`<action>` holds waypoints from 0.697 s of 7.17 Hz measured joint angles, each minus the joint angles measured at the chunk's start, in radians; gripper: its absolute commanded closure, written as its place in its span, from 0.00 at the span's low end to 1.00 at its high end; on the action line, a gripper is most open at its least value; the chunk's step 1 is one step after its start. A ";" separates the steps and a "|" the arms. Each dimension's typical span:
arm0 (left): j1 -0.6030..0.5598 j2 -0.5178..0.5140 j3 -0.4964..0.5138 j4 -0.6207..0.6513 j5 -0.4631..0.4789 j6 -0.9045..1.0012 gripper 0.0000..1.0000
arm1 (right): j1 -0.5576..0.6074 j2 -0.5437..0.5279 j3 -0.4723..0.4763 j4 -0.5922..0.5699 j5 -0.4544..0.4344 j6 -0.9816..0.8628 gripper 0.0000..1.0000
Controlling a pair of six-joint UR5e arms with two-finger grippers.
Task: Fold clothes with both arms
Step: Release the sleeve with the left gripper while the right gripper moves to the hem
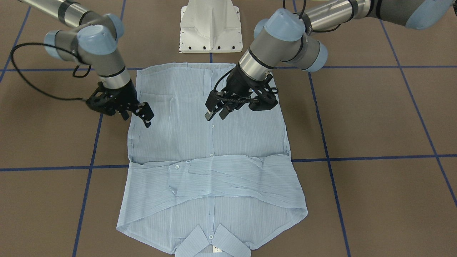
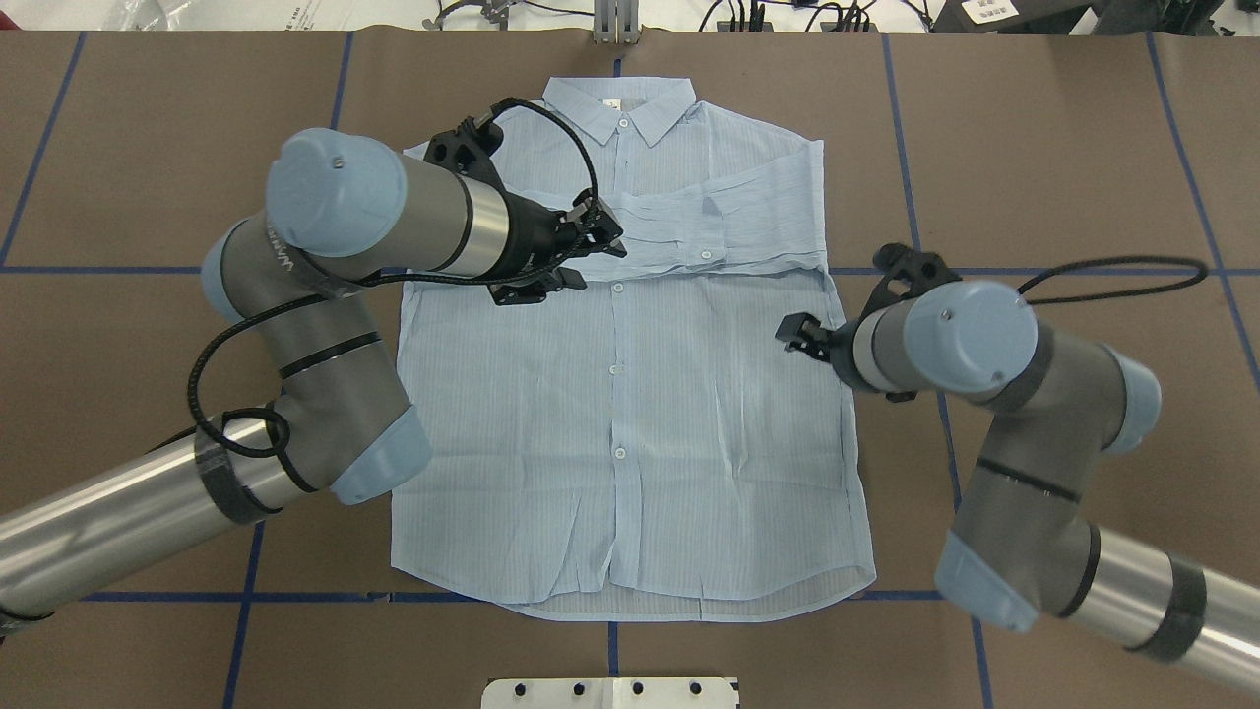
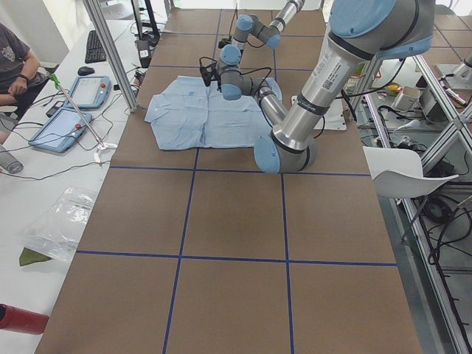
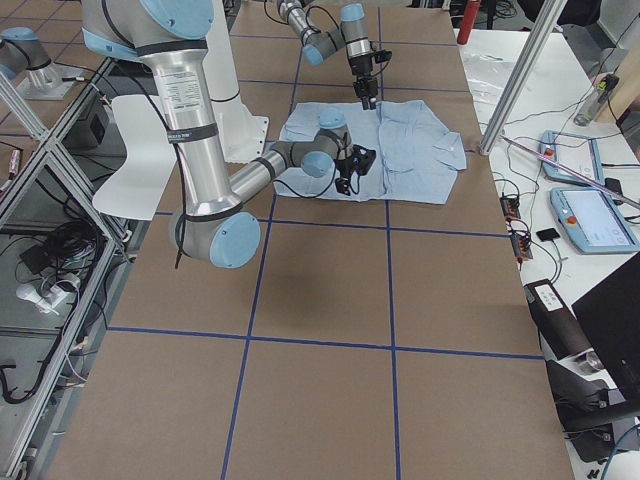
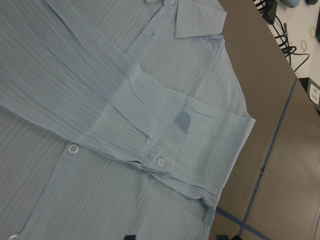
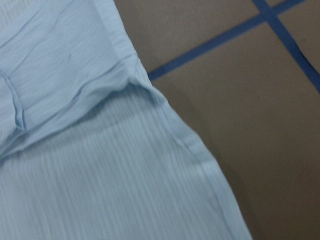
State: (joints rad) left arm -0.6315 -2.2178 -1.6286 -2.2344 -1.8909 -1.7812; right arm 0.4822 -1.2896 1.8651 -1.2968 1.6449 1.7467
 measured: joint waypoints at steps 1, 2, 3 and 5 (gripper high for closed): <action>-0.013 0.045 -0.047 0.003 0.000 0.048 0.39 | -0.102 -0.014 0.089 -0.095 -0.074 0.115 0.04; -0.027 0.065 -0.066 0.004 0.009 0.079 0.39 | -0.178 -0.063 0.162 -0.137 -0.113 0.210 0.05; -0.034 0.071 -0.073 0.004 0.027 0.095 0.39 | -0.234 -0.141 0.215 -0.148 -0.129 0.261 0.07; -0.036 0.073 -0.082 0.004 0.050 0.103 0.39 | -0.290 -0.227 0.256 -0.148 -0.133 0.328 0.09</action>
State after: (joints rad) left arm -0.6671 -2.1449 -1.7105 -2.2300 -1.8407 -1.6784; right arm 0.1922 -1.5166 2.1213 -1.4451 1.5116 2.0751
